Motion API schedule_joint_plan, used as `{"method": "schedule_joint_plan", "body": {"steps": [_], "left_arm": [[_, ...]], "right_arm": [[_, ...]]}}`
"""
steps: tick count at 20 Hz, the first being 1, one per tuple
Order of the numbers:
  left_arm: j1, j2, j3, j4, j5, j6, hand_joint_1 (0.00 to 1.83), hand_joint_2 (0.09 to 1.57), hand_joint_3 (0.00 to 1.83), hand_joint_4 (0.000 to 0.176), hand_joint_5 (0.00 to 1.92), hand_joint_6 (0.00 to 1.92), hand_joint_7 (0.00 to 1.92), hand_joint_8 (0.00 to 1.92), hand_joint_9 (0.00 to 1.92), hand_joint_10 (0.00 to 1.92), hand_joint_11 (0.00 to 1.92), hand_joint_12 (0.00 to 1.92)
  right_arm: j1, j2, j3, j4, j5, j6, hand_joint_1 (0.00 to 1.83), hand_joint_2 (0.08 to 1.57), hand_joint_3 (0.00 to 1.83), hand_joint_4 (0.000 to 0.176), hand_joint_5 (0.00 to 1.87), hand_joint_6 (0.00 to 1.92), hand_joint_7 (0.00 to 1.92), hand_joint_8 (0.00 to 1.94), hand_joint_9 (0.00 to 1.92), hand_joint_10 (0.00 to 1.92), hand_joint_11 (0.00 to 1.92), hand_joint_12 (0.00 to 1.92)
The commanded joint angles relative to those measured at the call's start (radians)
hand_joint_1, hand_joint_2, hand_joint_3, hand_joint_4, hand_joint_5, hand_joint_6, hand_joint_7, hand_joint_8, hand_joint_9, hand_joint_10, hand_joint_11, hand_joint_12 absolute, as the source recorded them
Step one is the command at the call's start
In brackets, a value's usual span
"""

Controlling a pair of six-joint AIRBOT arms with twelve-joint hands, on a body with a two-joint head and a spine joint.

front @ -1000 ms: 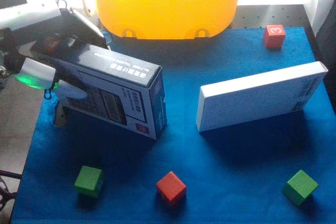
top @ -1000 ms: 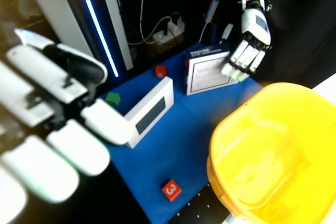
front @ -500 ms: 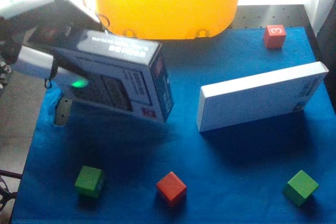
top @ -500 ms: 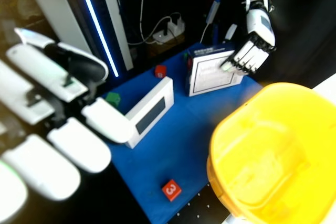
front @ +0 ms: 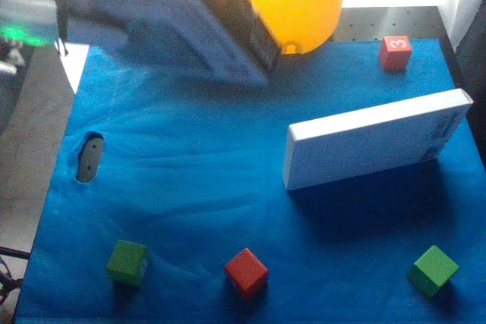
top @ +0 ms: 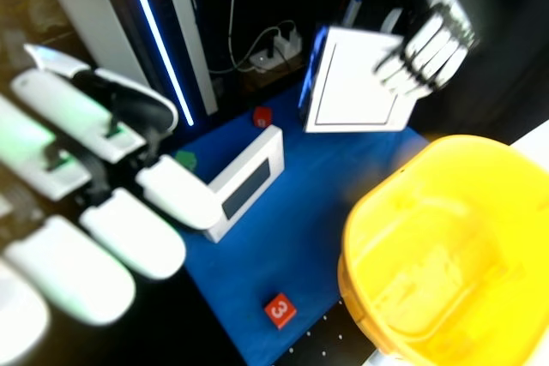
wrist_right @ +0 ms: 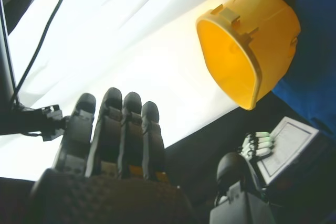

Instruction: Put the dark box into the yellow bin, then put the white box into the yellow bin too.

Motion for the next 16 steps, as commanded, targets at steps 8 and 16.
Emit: {"method": "schedule_joint_plan", "body": {"steps": [8, 16], "left_arm": [[-0.053, -0.007, 0.07, -0.165, -0.094, 0.016, 1.38, 1.07, 0.0, 0.0, 1.02, 0.93, 1.04, 0.8, 1.02, 0.97, 0.89, 0.85], [-0.187, -0.092, 0.178, -0.142, -0.016, 0.017, 1.4, 1.04, 0.0, 0.0, 0.99, 0.95, 1.16, 0.58, 1.14, 0.82, 0.95, 0.67]], "right_arm": [[-0.246, -0.165, 0.13, 0.223, 0.298, 0.0, 0.0, 1.02, 0.0, 0.0, 0.32, 0.0, 0.37, 0.01, 0.31, 0.01, 0.06, 0.13], [-0.247, -0.176, 0.131, 0.225, 0.299, 0.0, 0.0, 1.04, 0.0, 0.0, 0.31, 0.0, 0.35, 0.0, 0.26, 0.0, 0.06, 0.17]]}}
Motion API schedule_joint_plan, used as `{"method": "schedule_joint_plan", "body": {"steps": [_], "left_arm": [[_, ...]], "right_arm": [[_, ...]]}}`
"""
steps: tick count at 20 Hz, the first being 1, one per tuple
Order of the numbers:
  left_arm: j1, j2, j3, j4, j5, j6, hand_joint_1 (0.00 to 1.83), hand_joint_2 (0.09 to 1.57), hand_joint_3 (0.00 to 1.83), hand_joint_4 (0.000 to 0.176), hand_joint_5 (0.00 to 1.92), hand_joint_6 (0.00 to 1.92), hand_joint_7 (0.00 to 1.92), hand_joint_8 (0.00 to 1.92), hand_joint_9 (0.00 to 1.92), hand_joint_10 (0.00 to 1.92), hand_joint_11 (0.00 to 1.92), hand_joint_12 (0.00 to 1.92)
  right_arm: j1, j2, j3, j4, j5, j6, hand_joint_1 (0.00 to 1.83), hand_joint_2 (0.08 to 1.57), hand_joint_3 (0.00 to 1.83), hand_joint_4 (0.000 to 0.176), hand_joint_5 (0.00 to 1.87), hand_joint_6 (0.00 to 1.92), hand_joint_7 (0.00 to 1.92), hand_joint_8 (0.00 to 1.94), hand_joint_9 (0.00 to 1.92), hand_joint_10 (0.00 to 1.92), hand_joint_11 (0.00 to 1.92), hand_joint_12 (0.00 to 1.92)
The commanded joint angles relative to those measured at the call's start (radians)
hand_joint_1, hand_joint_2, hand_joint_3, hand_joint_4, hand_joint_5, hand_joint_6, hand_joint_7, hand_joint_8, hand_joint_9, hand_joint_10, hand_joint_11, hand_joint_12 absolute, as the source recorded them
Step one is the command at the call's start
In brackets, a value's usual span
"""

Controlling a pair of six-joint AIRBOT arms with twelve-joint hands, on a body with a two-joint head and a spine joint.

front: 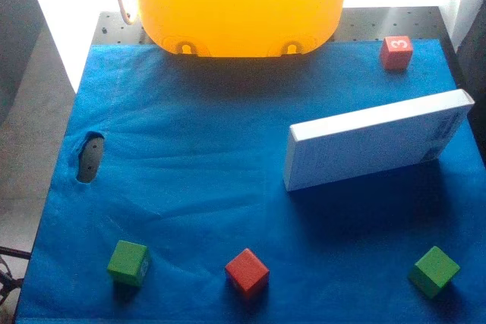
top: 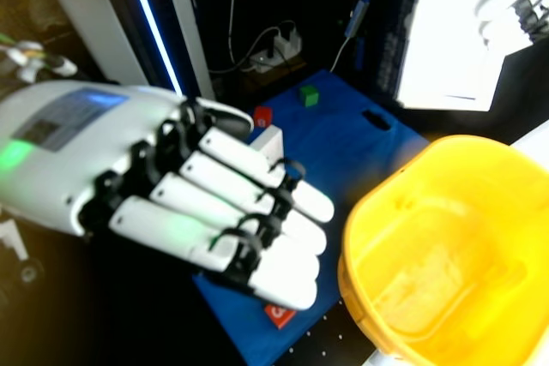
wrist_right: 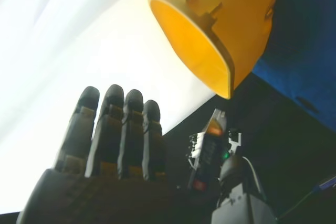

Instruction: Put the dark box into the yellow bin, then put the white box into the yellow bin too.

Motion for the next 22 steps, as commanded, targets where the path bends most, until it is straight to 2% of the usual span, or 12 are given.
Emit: {"method": "schedule_joint_plan", "body": {"steps": [1, 6, 10, 11, 12, 13, 15, 16, 17, 19, 20, 22], "left_arm": [[-0.025, -0.004, 0.012, -0.055, -0.095, -0.008, 1.4, 1.05, 0.0, 0.0, 0.98, 0.96, 1.16, 0.61, 1.13, 0.82, 0.93, 0.63], [-0.099, -0.089, 0.113, -0.009, -0.072, -0.008, 1.4, 1.04, 0.0, 0.0, 0.97, 0.93, 1.17, 0.65, 1.12, 0.8, 0.98, 0.46], [-0.119, -0.161, 0.179, 0.004, -0.076, -0.007, 1.2, 1.03, 0.0, 0.0, 1.15, 0.69, 0.79, 0.72, 0.73, 0.68, 0.43, 1.22], [-0.12, -0.179, 0.198, 0.006, -0.073, -0.007, 1.19, 1.04, 0.0, 0.0, 1.12, 0.74, 0.77, 0.68, 0.65, 0.82, 0.35, 1.34], [-0.121, -0.196, 0.215, 0.009, -0.068, -0.007, 1.2, 1.04, 0.0, 0.0, 1.13, 0.71, 0.79, 1.22, 0.71, 1.45, 0.49, 1.66], [-0.121, -0.214, 0.235, 0.015, -0.059, -0.008, 1.2, 1.03, 0.0, 0.0, 1.15, 0.69, 0.95, 1.36, 0.96, 1.53, 0.79, 1.68], [-0.121, -0.267, 0.304, 0.013, -0.043, -0.033, 1.21, 0.98, 0.0, 0.0, 1.32, 0.37, 1.12, 1.3, 1.21, 1.86, 1.23, 1.91], [-0.12, -0.292, 0.34, 0.007, -0.036, -0.061, 1.21, 0.98, 0.0, 0.0, 1.35, 0.31, 1.0, 1.19, 1.02, 1.86, 1.01, 1.92], [-0.112, -0.313, 0.371, 0.005, -0.031, -0.086, 1.26, 1.06, 0.01, 0.0, 1.32, 0.17, 0.94, 1.27, 0.73, 1.57, 0.62, 1.87], [-0.101, -0.325, 0.395, 0.001, -0.02, -0.098, 1.22, 0.97, 0.0, 0.0, 0.92, 0.11, 0.81, 0.31, 0.69, 0.32, 0.48, 0.82], [-0.098, -0.323, 0.395, -0.004, -0.023, -0.098, 1.2, 0.91, 0.0, 0.0, 0.64, 0.0, 0.56, 0.01, 0.53, 0.02, 0.46, 0.3], [-0.098, -0.32, 0.389, -0.004, -0.025, -0.098, 1.21, 0.88, 0.0, 0.0, 0.6, 0.0, 0.51, 0.0, 0.46, 0.0, 0.46, 0.18]], "right_arm": [[0.015, -0.003, 0.002, 0.016, 0.113, 0.001, 0.0, 1.03, 0.0, 0.0, 0.31, 0.0, 0.35, 0.0, 0.26, 0.0, 0.05, 0.17], [0.015, -0.017, 0.006, 0.016, 0.127, 0.001, 0.0, 1.01, 0.0, 0.0, 0.33, 0.0, 0.38, 0.0, 0.33, 0.0, 0.0, 0.5], [0.015, -0.03, 0.011, 0.016, 0.157, 0.0, 0.0, 1.04, 0.0, 0.0, 0.34, 0.0, 0.37, 0.0, 0.33, 0.0, 0.0, 0.46], [0.015, -0.033, 0.012, 0.016, 0.162, 0.0, 0.0, 1.04, 0.0, 0.0, 0.35, 0.0, 0.38, 0.0, 0.33, 0.0, 0.0, 0.46], [0.015, -0.037, 0.012, 0.016, 0.169, -0.001, 0.0, 1.04, 0.0, 0.0, 0.35, 0.0, 0.38, 0.0, 0.33, 0.0, 0.01, 0.46], [0.015, -0.04, 0.012, 0.016, 0.175, -0.001, 0.0, 1.04, 0.0, 0.0, 0.36, 0.01, 0.37, 0.0, 0.33, 0.0, 0.01, 0.46], [0.015, -0.043, 0.012, 0.016, 0.188, -0.004, 0.0, 1.07, 0.0, 0.0, 0.36, 0.0, 0.37, 0.0, 0.33, 0.0, 0.0, 0.48], [0.015, -0.044, 0.012, 0.016, 0.19, -0.004, 0.0, 1.07, 0.0, 0.0, 0.36, 0.0, 0.36, 0.0, 0.31, 0.0, 0.0, 0.47], [0.015, -0.046, 0.011, 0.016, 0.193, -0.004, 0.0, 1.06, 0.0, 0.0, 0.36, 0.0, 0.36, 0.0, 0.32, 0.0, 0.01, 0.47], [0.015, -0.049, 0.011, 0.016, 0.197, -0.004, 0.0, 1.06, 0.0, 0.0, 0.34, 0.0, 0.35, 0.0, 0.31, 0.0, 0.03, 0.48], [0.015, -0.05, 0.01, 0.016, 0.199, -0.004, 0.0, 1.03, 0.0, 0.0, 0.35, 0.0, 0.36, 0.0, 0.33, 0.01, 0.04, 0.48], [0.015, -0.05, 0.01, 0.016, 0.199, -0.004, 0.0, 1.02, 0.0, 0.0, 0.34, 0.0, 0.36, 0.0, 0.32, 0.0, 0.03, 0.48]]}}
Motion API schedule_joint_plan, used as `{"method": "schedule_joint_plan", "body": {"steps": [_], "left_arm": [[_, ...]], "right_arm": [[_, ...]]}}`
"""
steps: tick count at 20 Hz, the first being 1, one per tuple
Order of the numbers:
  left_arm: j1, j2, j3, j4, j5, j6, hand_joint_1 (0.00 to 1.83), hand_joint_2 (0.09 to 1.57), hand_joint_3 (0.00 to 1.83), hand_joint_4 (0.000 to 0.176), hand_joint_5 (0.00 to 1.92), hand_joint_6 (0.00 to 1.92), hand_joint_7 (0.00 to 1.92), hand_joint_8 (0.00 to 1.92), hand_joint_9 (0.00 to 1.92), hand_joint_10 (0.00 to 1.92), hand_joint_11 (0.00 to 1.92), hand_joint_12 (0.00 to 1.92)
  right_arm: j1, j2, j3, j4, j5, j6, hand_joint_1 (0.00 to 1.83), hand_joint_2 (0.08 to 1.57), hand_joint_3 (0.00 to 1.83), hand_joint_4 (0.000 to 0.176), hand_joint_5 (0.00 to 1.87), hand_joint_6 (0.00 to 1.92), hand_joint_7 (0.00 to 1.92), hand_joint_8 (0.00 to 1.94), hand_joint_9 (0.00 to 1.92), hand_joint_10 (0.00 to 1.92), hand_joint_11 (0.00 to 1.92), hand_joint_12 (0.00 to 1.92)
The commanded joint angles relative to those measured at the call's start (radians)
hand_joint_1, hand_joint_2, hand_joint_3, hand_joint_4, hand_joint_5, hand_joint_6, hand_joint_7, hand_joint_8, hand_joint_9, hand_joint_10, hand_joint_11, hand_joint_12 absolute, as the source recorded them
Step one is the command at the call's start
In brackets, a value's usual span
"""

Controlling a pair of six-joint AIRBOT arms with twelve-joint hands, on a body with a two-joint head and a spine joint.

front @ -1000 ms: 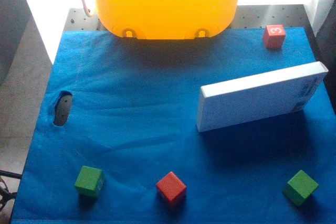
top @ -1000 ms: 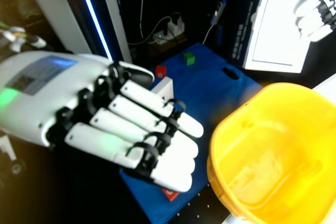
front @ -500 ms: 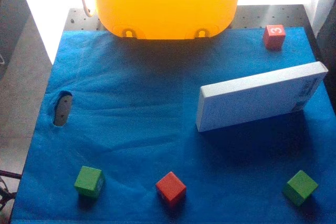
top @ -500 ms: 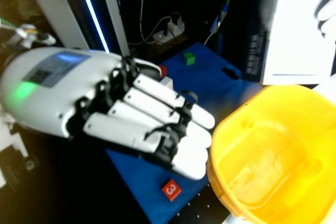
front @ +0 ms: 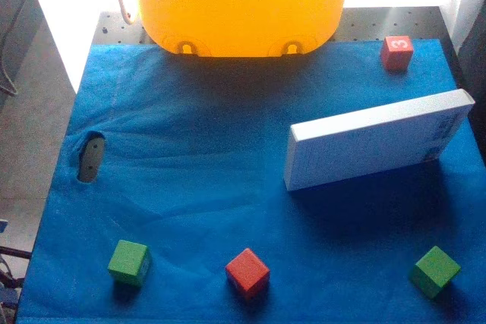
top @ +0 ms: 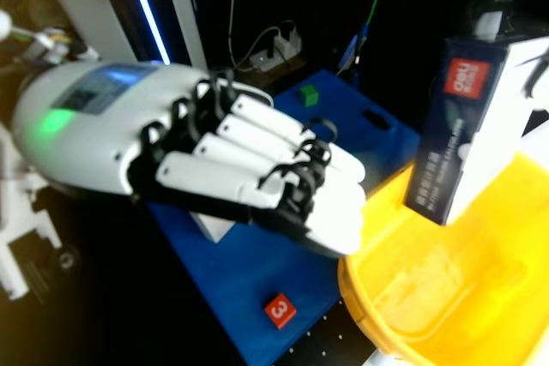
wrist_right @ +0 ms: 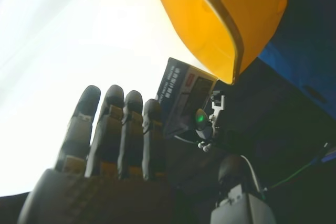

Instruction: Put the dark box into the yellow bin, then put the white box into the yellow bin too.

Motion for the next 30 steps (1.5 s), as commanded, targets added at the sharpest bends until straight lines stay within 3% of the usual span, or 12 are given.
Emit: {"method": "schedule_joint_plan", "body": {"steps": [1, 4, 10, 12, 14, 15, 18, 19, 20, 25, 27, 30], "left_arm": [[-0.008, 0.006, 0.0, -0.057, -0.101, -0.011, 1.16, 0.85, 0.0, 0.002, 0.55, 0.0, 0.46, 0.0, 0.4, 0.0, 0.43, 0.1], [-0.015, 0.007, -0.004, -0.056, -0.107, -0.011, 1.12, 0.83, 0.0, 0.034, 0.44, 0.0, 0.37, 0.0, 0.35, 0.0, 0.39, 0.06], [-0.028, 0.044, -0.05, -0.037, -0.108, -0.011, 1.15, 0.81, 0.0, 0.033, 0.45, 0.01, 0.34, 0.0, 0.34, 0.0, 0.41, 0.05], [-0.031, 0.081, -0.088, -0.03, -0.104, -0.01, 1.15, 0.8, 0.0, 0.08, 0.52, 0.01, 0.35, 0.0, 0.36, 0.0, 0.43, 0.04], [-0.031, 0.112, -0.118, -0.024, -0.098, -0.003, 1.19, 0.79, 0.0, 0.087, 0.57, 0.02, 0.33, 0.0, 0.32, 0.0, 0.46, 0.05], [-0.031, 0.131, -0.139, -0.02, -0.091, 0.01, 1.14, 0.83, 0.01, 0.135, 0.51, 0.0, 0.31, 0.0, 0.29, 0.0, 0.39, 0.02], [-0.031, 0.181, -0.195, -0.015, -0.078, 0.04, 1.06, 0.86, 0.0, 0.097, 0.49, 0.0, 0.42, 0.0, 0.39, 0.01, 0.44, 0.07], [-0.031, 0.193, -0.204, -0.012, -0.075, 0.042, 1.11, 0.8, 0.0, 0.059, 0.54, 0.02, 0.45, 0.01, 0.46, 0.0, 0.43, 0.29], [-0.031, 0.211, -0.221, -0.01, -0.067, 0.051, 0.99, 0.76, 0.01, 0.0, 0.46, 0.0, 0.38, 0.02, 0.43, 0.01, 0.08, 1.03], [-0.017, 0.239, -0.251, -0.01, -0.049, 0.074, 1.0, 0.79, 0.0, 0.014, 0.38, 0.0, 0.32, 0.0, 0.41, 0.0, 0.11, 0.86], [-0.008, 0.239, -0.252, -0.011, -0.045, 0.078, 1.06, 0.79, 0.0, 0.055, 0.41, 0.0, 0.32, 0.0, 0.4, 0.0, 0.16, 0.8], [0.012, 0.239, -0.255, -0.02, -0.041, 0.079, 1.06, 0.8, 0.0, 0.045, 0.39, 0.0, 0.31, 0.0, 0.38, 0.0, 0.14, 0.72]], "right_arm": [[0.015, -0.001, -0.002, 0.017, 0.124, 0.0, 0.0, 1.02, 0.0, 0.0, 0.33, 0.0, 0.35, 0.0, 0.3, 0.0, 0.01, 0.47], [0.015, -0.004, -0.004, 0.017, 0.124, 0.0, 0.0, 1.04, 0.01, 0.0, 0.34, 0.0, 0.37, 0.0, 0.31, 0.0, 0.0, 0.46], [0.015, -0.001, -0.012, 0.017, 0.124, 0.0, 0.0, 1.04, 0.0, 0.0, 0.37, 0.0, 0.41, 0.0, 0.35, 0.0, 0.0, 0.44], [0.01, 0.005, -0.023, 0.017, 0.124, 0.0, 0.0, 0.99, 0.0, 0.0, 0.37, 0.0, 0.43, 0.01, 0.36, 0.01, 0.0, 0.44], [-0.005, 0.016, -0.039, 0.017, 0.124, 0.0, 0.0, 0.9, 0.0, 0.0, 0.32, 0.0, 0.4, 0.0, 0.33, 0.0, 0.0, 0.47], [-0.014, 0.024, -0.049, 0.017, 0.124, 0.0, 0.06, 0.87, 0.0, 0.0, 0.3, 0.0, 0.38, 0.0, 0.33, 0.0, 0.0, 0.56], [-0.039, 0.042, -0.063, 0.017, 0.124, 0.0, 0.14, 0.86, 0.0, 0.0, 0.27, 0.0, 0.37, 0.0, 0.34, 0.0, 0.06, 0.62], [-0.044, 0.047, -0.069, 0.017, 0.124, 0.0, 0.15, 0.84, 0.0, 0.0, 0.26, 0.0, 0.37, 0.0, 0.35, 0.01, 0.08, 0.64], [-0.053, 0.061, -0.089, 0.017, 0.124, 0.0, 0.2, 0.79, 0.0, 0.0, 0.22, 0.0, 0.35, 0.0, 0.33, 0.0, 0.08, 0.6], [-0.096, 0.093, -0.149, 0.019, 0.13, 0.0, 0.28, 0.79, 0.0, 0.0, 0.16, 0.0, 0.32, 0.0, 0.28, 0.0, 0.02, 0.57], [-0.143, 0.112, -0.177, 0.04, 0.187, 0.001, 0.29, 0.79, 0.0, 0.0, 0.14, 0.0, 0.31, 0.0, 0.27, 0.0, 0.0, 0.62], [-0.201, 0.117, -0.198, 0.052, 0.215, 0.001, 0.34, 0.8, 0.0, 0.0, 0.11, 0.0, 0.27, 0.0, 0.25, 0.0, 0.01, 0.52]]}}
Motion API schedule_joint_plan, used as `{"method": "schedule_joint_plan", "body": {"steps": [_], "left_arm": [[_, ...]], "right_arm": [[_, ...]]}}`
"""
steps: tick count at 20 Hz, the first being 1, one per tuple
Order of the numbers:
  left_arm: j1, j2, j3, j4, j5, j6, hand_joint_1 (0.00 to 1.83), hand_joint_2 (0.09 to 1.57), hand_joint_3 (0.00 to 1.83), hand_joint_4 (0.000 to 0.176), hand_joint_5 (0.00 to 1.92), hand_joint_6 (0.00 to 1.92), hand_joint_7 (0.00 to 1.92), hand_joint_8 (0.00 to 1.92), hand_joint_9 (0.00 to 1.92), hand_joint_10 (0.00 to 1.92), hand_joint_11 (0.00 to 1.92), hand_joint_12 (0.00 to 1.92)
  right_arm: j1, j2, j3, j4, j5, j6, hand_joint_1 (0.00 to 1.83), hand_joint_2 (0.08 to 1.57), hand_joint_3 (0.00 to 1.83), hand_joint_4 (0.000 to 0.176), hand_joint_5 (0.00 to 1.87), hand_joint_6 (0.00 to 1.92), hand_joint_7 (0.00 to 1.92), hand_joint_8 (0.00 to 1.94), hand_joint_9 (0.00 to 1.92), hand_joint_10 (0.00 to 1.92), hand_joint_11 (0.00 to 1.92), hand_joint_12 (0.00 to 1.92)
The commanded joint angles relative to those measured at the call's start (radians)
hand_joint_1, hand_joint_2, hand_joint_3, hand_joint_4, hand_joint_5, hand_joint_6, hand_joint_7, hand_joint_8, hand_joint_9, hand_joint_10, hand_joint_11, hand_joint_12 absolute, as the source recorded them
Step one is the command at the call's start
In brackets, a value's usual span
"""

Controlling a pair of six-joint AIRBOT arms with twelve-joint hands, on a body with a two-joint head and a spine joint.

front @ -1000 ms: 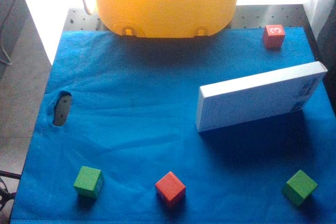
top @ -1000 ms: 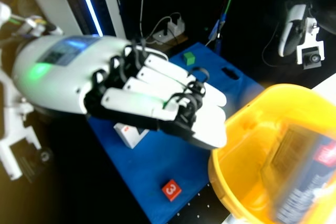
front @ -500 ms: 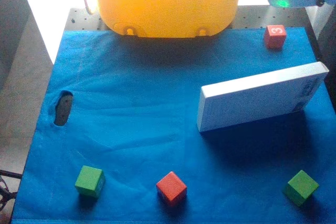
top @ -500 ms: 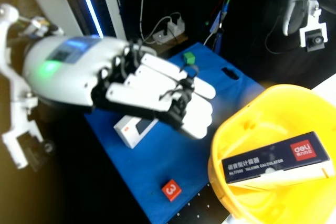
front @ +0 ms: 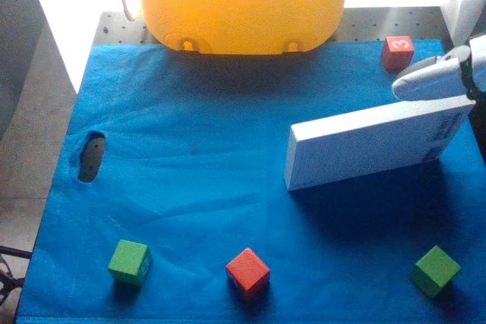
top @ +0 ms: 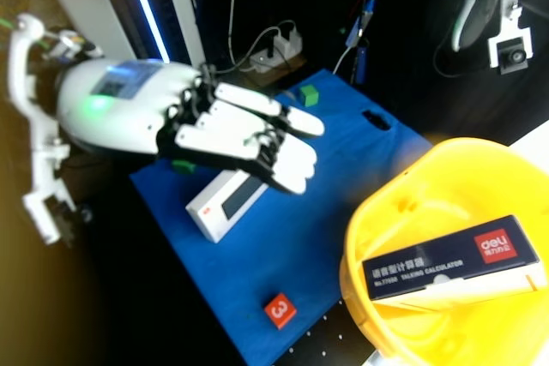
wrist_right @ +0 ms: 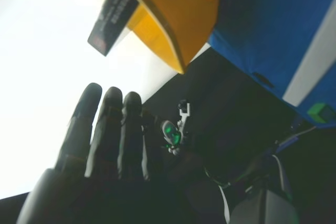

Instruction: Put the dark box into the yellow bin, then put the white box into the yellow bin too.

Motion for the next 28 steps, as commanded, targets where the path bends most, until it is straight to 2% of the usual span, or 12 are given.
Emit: {"method": "schedule_joint_plan", "body": {"steps": [1, 12, 13, 14, 20, 21, 22, 23, 24, 25, 26, 28], "left_arm": [[-0.001, 0.003, -0.003, -0.056, -0.102, -0.004, 1.07, 0.8, 0.0, 0.051, 0.38, 0.0, 0.28, 0.0, 0.35, 0.0, 0.12, 0.72], [0.034, 0.009, -0.013, -0.08, -0.105, -0.004, 1.12, 0.8, 0.01, 0.0, 0.39, 0.0, 0.35, 0.0, 0.36, 0.0, 0.25, 0.38], [0.034, 0.01, -0.014, -0.08, -0.105, -0.004, 1.12, 0.81, 0.01, 0.015, 0.38, 0.0, 0.33, 0.0, 0.35, 0.0, 0.26, 0.38], [0.034, 0.011, -0.015, -0.08, -0.105, -0.004, 1.08, 0.8, 0.0, 0.084, 0.38, 0.0, 0.32, 0.0, 0.35, 0.0, 0.22, 0.51], [0.034, 0.014, -0.022, -0.087, -0.112, -0.004, 1.05, 0.84, 0.0, 0.053, 0.37, 0.0, 0.27, 0.0, 0.32, 0.0, 0.03, 0.8], [0.034, 0.014, -0.023, -0.088, -0.114, -0.004, 1.07, 0.86, 0.0, 0.09, 0.36, 0.0, 0.24, 0.0, 0.27, 0.0, 0.01, 0.79], [0.034, 0.014, -0.023, -0.09, -0.117, -0.004, 1.06, 0.86, 0.0, 0.079, 0.36, 0.0, 0.24, 0.0, 0.32, 0.0, 0.02, 0.83], [0.034, 0.015, -0.024, -0.093, -0.118, -0.004, 1.04, 0.86, 0.0, 0.11, 0.34, 0.0, 0.23, 0.0, 0.33, 0.0, 0.0, 0.89], [0.034, 0.016, -0.026, -0.095, -0.121, -0.004, 1.03, 0.87, 0.0, 0.104, 0.31, 0.0, 0.19, 0.0, 0.27, 0.0, 0.0, 0.88], [0.034, 0.019, -0.029, -0.099, -0.124, -0.004, 1.01, 0.87, 0.0, 0.088, 0.29, 0.0, 0.17, 0.0, 0.23, 0.0, 0.0, 0.82], [0.031, 0.022, -0.031, -0.1, -0.126, -0.004, 0.95, 0.88, 0.0, 0.111, 0.26, 0.0, 0.13, 0.01, 0.15, 0.01, 0.0, 0.56], [0.02, 0.033, -0.039, -0.1, -0.127, -0.004, 0.94, 0.88, 0.0, 0.11, 0.3, 0.02, 0.17, 0.01, 0.16, 0.01, 0.0, 0.64]], "right_arm": [[0.004, -0.003, -0.004, 0.02, 0.129, 0.002, 0.33, 0.78, 0.0, 0.0, 0.13, 0.01, 0.28, 0.01, 0.28, 0.01, 0.02, 0.53], [-0.139, -0.089, 0.022, 0.067, 0.129, 0.004, 0.61, 0.69, 0.0, 0.0, 0.26, 0.0, 0.39, 0.0, 0.33, 0.0, 0.0, 0.39], [-0.143, -0.092, 0.024, 0.07, 0.129, 0.004, 0.6, 0.68, 0.0, 0.0, 0.26, 0.0, 0.39, 0.0, 0.33, 0.0, 0.0, 0.39], [-0.151, -0.1, 0.029, 0.075, 0.129, 0.006, 0.61, 0.67, 0.0, 0.0, 0.28, 0.01, 0.42, 0.01, 0.35, 0.01, 0.02, 0.41], [-0.19, -0.139, 0.061, 0.099, 0.129, 0.024, 0.79, 0.72, 0.0, 0.0, 0.47, 0.01, 0.59, 0.01, 0.56, 0.01, 0.27, 0.33], [-0.193, -0.146, 0.068, 0.105, 0.129, 0.024, 0.83, 0.73, 0.0, 0.0, 0.53, 0.01, 0.64, 0.0, 0.61, 0.01, 0.38, 0.28], [-0.197, -0.151, 0.074, 0.11, 0.129, 0.024, 0.89, 0.78, 0.0, 0.0, 0.64, 0.01, 0.72, 0.01, 0.72, 0.01, 0.58, 0.32], [-0.2, -0.155, 0.078, 0.115, 0.129, 0.024, 0.95, 0.83, 0.0, 0.0, 0.73, 0.01, 0.81, 0.01, 0.84, 0.02, 0.7, 0.35], [-0.201, -0.157, 0.08, 0.117, 0.129, 0.024, 1.09, 0.9, 0.01, 0.0, 0.92, 0.02, 1.02, 0.03, 1.0, 0.03, 0.71, 0.65], [-0.202, -0.159, 0.082, 0.118, 0.129, 0.024, 1.16, 0.97, 0.01, 0.0, 1.21, 0.36, 1.15, 0.02, 1.06, 0.02, 0.52, 0.95], [-0.202, -0.162, 0.084, 0.118, 0.129, 0.024, 1.26, 0.98, 0.0, 0.0, 1.3, 0.3, 1.32, 0.33, 1.18, 0.06, 0.52, 1.16], [-0.202, -0.166, 0.088, 0.119, 0.129, 0.024, 1.29, 1.0, 0.0, 0.0, 1.3, 0.28, 1.3, 0.59, 1.35, 0.14, 0.76, 1.38]]}}
